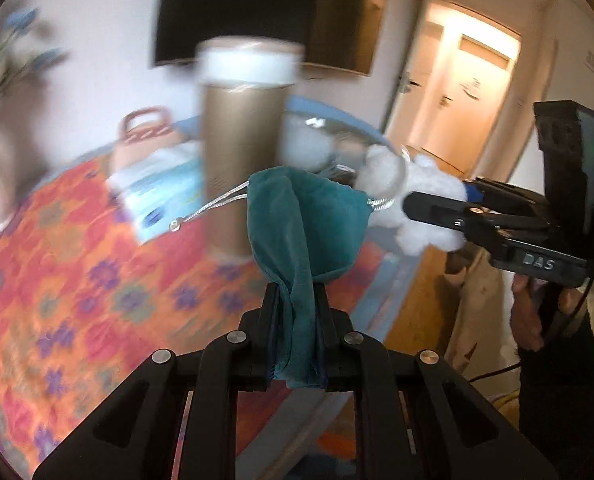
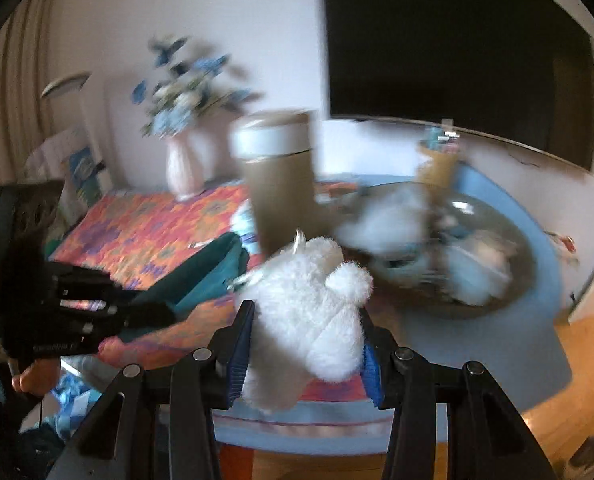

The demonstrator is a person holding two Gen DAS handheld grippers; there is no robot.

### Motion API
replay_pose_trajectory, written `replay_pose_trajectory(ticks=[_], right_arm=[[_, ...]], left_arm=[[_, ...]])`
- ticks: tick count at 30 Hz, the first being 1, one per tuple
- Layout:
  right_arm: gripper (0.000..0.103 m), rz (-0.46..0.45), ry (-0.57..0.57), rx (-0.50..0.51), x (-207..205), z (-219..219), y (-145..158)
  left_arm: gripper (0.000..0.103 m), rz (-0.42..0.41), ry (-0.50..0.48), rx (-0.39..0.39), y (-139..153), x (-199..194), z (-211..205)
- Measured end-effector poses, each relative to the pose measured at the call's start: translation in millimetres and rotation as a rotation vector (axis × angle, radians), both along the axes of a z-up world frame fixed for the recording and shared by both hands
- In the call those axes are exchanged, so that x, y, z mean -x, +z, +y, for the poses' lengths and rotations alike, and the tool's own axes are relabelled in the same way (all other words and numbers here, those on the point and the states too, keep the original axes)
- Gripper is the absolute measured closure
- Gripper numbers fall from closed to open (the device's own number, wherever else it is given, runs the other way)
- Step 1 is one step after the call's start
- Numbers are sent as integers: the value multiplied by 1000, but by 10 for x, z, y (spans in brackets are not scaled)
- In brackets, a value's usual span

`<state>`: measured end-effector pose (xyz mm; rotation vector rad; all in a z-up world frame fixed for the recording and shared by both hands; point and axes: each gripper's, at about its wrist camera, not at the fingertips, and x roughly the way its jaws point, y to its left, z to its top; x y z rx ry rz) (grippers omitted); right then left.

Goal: Organize soft objects
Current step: 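Carry pouch with left tool while right tool carries plush to tray, then open left tool over tray while right tool releases plush onto tray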

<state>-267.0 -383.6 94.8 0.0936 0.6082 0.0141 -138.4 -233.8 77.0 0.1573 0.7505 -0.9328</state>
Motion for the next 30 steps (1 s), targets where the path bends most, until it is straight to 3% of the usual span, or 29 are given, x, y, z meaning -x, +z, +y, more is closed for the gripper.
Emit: replay_pose_trajectory(ticks=[7,12,19,22,26,27,30], right_arm=[[58,-63,-163,-50,251,-673,175],[58,-117,-301,-110,198,-1217,409],[58,-104,-381,-217,-492,-1794,549],[58,-65,-383,-307,-862,-2059,481],[58,8,-374,-345,-1247,-2238,319],[58,33,-372,-343,-1324,-2257,274],[39,72,-357,-375,-1419,-2323,156]], left_arm=[[91,-86,-94,6,304,16,-835],[91,-125,-49,-9,439,-148,-1326],[91,-222,78,-69,444,-339,-1855],[91,-290,133,-96,414,-430,-1978],[90,-331,185,-112,373,-540,-2116],[88,-337,197,-118,351,-559,-2142],[48,-381,211,-142,288,-518,-2177]])
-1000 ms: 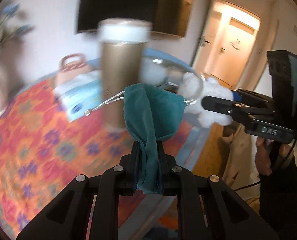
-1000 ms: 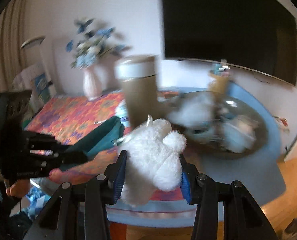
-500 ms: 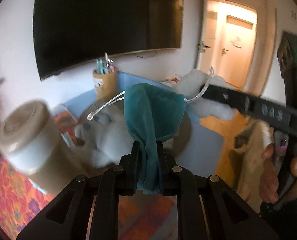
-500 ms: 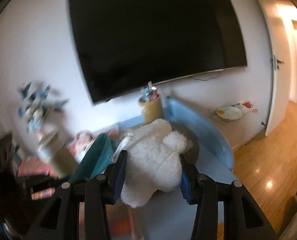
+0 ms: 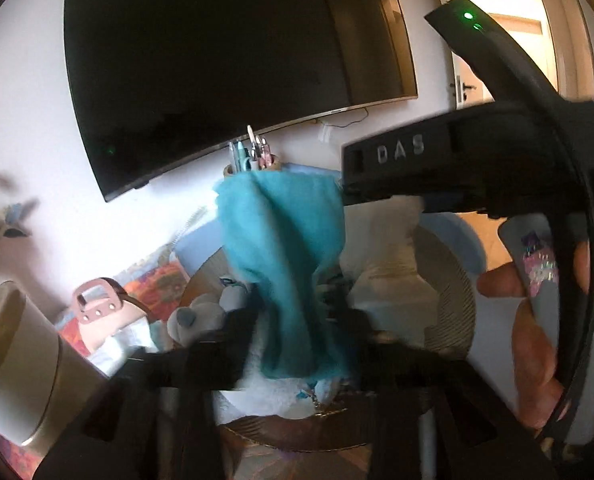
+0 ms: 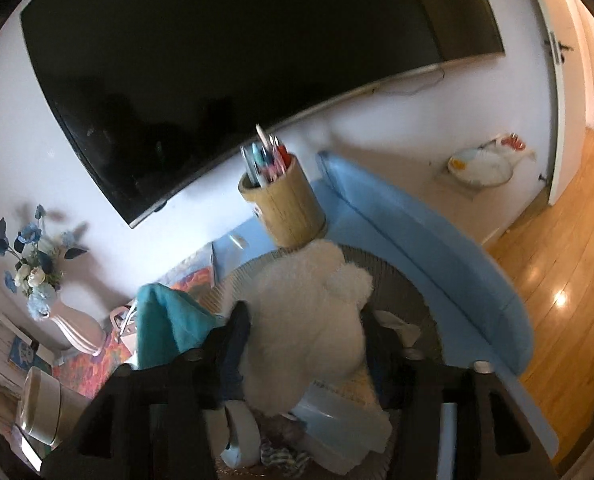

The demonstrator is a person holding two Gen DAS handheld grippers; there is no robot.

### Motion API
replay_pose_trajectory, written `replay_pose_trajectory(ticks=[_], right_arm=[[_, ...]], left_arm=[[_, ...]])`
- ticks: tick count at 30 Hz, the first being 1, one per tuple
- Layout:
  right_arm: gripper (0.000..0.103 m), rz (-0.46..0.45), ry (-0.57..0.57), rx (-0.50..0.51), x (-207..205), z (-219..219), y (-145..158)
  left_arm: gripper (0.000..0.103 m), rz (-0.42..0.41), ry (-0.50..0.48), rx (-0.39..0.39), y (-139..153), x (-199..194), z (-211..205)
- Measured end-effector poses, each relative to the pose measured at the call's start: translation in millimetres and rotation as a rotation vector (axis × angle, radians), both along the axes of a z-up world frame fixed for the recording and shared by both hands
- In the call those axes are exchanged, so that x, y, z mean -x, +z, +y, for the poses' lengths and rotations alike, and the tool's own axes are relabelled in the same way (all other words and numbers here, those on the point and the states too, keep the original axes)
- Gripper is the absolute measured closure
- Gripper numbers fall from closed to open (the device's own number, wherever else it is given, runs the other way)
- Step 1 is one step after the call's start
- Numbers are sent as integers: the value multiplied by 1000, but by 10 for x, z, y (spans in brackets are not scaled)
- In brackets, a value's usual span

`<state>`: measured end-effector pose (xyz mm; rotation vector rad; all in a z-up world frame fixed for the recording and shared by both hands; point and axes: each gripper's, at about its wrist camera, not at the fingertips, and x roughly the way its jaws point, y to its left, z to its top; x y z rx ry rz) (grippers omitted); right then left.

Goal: Organize soft objects

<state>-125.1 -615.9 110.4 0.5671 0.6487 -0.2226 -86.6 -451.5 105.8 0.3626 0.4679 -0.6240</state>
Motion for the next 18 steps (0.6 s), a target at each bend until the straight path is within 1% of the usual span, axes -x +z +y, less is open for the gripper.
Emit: replay_pose_trajectory(ticks=[1,2,4,5,11,15,16,17,18], right_arm=[[35,2,4,-13,11,-2,-29],[35,6,12,-28,33,-18,-56],[35,15,18,-43,103,-33,-89],[35,16,13,-40,158,-30,-89],[35,2,-29,-4,604,46,3],[35,-1,-51,44,965,188,62],[34,-3,-55,53,1063,231,62],[29,-4,-56,60,1171,281,55],[27,-4,-61,66,1256,323,47]], left_arm=[[24,-14,1,-11,-12,4,-28],[17,-31,-6,-19,-18,33,-37],[17,-83,-35,-2,2,152,-3],[17,-91,-50,2,18,202,10],[17,-63,-63,17,90,405,101],[17,-56,-63,-1,128,527,181],[17,-53,-67,2,137,563,201],[17,-47,-72,4,151,607,231],[17,-42,-76,8,163,644,259]])
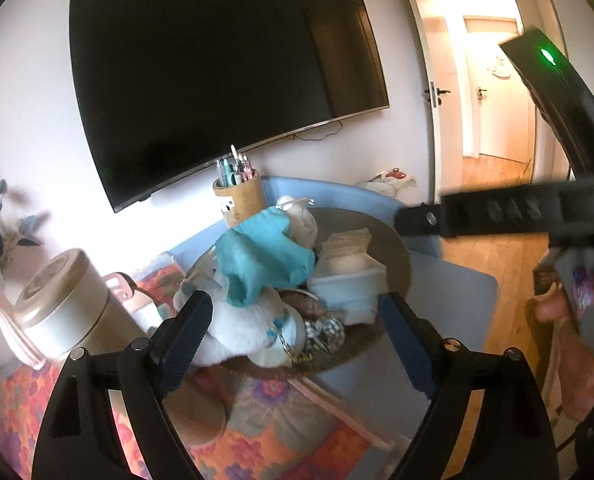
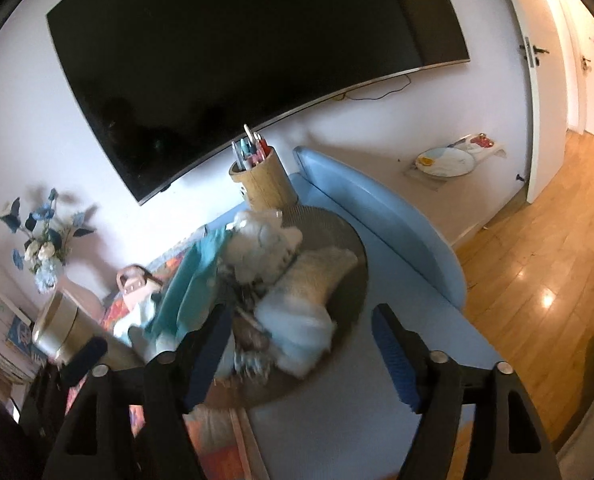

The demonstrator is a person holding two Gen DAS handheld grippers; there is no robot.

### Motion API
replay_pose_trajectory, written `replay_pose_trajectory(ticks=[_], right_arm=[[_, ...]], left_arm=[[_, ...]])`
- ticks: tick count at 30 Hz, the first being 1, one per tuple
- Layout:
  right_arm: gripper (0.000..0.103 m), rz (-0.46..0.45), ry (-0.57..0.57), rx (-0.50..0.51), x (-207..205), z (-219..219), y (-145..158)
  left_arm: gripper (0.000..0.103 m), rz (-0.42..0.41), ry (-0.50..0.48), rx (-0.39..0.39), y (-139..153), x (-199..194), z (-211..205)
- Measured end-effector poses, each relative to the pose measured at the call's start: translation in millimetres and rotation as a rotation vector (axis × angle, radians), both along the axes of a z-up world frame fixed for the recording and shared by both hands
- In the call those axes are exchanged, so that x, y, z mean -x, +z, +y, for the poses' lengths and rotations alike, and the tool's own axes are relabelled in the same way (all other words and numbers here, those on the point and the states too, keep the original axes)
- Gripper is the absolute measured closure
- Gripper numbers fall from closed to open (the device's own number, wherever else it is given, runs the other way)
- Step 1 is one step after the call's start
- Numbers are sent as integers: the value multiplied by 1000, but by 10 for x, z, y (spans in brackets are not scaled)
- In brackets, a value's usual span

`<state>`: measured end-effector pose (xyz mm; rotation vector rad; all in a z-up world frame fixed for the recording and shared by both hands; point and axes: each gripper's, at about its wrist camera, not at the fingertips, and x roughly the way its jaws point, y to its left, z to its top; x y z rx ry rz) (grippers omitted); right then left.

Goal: Organize soft objects

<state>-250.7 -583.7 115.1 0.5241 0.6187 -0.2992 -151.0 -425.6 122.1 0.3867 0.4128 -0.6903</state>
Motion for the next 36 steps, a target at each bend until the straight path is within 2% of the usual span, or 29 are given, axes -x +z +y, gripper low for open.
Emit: replay_pose_trajectory(ticks=[1,6,9,14,18,21,24,26,28,31,34,36], right_arm=[[24,2,-6,8,72,42,-7],[23,-9,30,-1,439,293,-91],[23,-51,149,-17,547,527,-131],[23,-20,348,106,418,1183,-93],[23,13,494,197,152,1833,-43],[22,-25,582,187,-22,2279,-44],[22,-64,647,172,-264,2782,-56],[22,-60,674,205,-477,3122,-46],[22,-31,675,273,-753,3472,-15],[22,60,627,338,-1217,3844,-17],[22,82,593,278,-1637,3948,-65],[22,21,544,252,-1872,3965,-125]], left_arm=[[17,8,-6,4,20,47,42],[17,29,-12,14,76,252,275],[17,51,-7,14,107,356,503],[17,65,83,42,215,394,1137],[17,44,190,64,338,329,1685],[17,17,298,54,391,202,2151],[16,15,431,78,474,-34,2709],[14,21,549,101,533,-229,3140],[6,25,654,131,539,-389,3517],[5,65,778,133,341,-637,3913],[5,122,823,136,58,-911,4121],[5,125,833,143,-83,-1087,4167]])
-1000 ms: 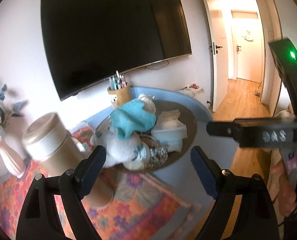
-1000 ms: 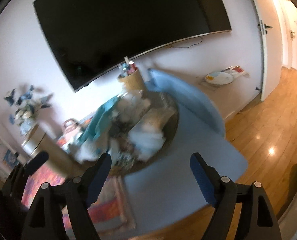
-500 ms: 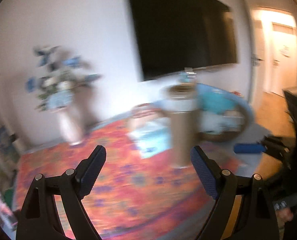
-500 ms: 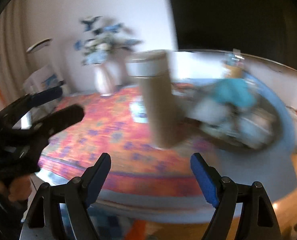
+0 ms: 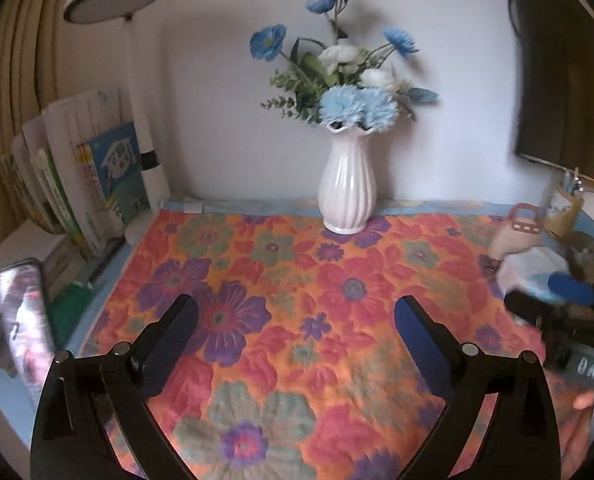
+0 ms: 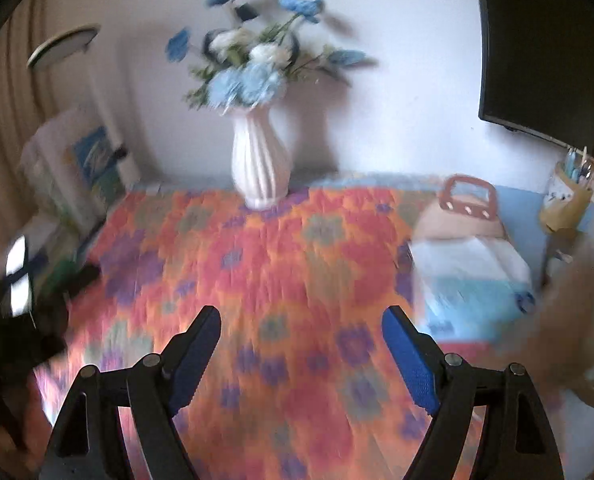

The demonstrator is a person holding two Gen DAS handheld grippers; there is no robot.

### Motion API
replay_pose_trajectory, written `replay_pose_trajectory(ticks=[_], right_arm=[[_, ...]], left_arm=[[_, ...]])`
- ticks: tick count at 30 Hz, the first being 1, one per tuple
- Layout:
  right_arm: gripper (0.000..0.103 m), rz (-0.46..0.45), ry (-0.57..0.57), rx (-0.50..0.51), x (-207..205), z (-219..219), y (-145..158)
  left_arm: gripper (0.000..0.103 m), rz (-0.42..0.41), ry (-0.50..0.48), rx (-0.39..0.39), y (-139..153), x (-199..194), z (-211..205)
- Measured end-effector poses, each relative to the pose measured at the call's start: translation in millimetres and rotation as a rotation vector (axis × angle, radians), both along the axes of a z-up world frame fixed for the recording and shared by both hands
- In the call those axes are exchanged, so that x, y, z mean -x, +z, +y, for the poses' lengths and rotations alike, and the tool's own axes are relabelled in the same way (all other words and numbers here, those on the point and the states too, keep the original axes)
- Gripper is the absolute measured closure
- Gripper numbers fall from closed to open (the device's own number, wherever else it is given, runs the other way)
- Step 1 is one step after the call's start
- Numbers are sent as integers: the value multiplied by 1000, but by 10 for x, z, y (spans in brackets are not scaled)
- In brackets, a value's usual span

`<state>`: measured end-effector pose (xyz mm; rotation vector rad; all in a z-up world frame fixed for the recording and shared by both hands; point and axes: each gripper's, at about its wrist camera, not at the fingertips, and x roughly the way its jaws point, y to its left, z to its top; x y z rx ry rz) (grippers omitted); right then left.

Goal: Organize soft objects

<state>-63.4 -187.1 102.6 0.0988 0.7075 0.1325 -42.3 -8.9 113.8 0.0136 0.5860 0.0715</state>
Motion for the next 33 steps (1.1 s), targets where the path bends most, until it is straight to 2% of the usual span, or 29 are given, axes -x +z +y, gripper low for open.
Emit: replay_pose_trajectory(ticks=[4,8,13,15,17,21,27,33], right_arm=[[21,-87,-105,24,-230,64,-213],[21,-44,-110,-42,-411,8,-446],[21,-11,-87,-73,-481,-35,-598],[19,-15,-90,-52,-451,-1,-607],[9,-18,-82,-32,-445,55,-619],[8,-34,-76,29,-413,168,-615],[5,-53,-65,76,-387,247,-605],[4,-49,-68,69,-390,246,-609]], left_arm=[[5,-28,0,-18,-245,-215,-32],[5,-19,-34,-15,-437,-337,-48],[5,58,-28,47,-685,-453,39],[5,69,-26,70,-704,-480,76],[5,78,-15,94,-728,-493,119],[5,111,-15,120,-777,-539,152],[5,132,-1,81,-805,-550,107],[5,136,12,50,-806,-551,91]])
